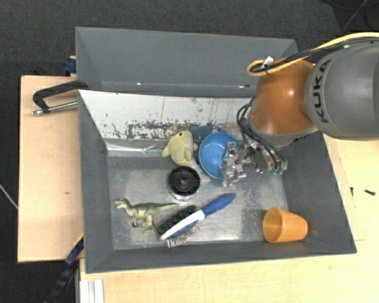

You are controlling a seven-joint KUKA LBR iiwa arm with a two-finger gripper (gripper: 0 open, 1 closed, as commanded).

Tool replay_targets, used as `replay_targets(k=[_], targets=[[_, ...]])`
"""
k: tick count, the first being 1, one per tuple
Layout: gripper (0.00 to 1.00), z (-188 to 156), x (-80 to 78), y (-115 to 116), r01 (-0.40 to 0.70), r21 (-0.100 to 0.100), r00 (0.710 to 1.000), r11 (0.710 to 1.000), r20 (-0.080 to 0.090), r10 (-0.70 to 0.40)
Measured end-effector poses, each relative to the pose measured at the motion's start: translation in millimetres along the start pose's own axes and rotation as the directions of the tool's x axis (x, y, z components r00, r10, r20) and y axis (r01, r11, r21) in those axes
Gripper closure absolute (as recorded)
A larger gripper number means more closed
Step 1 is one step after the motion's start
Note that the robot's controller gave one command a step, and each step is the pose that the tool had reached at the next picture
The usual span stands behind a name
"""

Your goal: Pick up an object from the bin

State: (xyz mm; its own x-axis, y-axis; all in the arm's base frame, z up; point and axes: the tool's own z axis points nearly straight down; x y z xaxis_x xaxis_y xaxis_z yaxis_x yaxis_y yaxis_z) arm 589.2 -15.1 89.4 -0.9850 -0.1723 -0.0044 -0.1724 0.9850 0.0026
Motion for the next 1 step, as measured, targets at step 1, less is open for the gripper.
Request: replay_targets(k=[1], targets=[[1.0, -142.5, 4.2, 8.3, -0.029, 0.004, 1.0, 1.0, 0.011, 0.029]])
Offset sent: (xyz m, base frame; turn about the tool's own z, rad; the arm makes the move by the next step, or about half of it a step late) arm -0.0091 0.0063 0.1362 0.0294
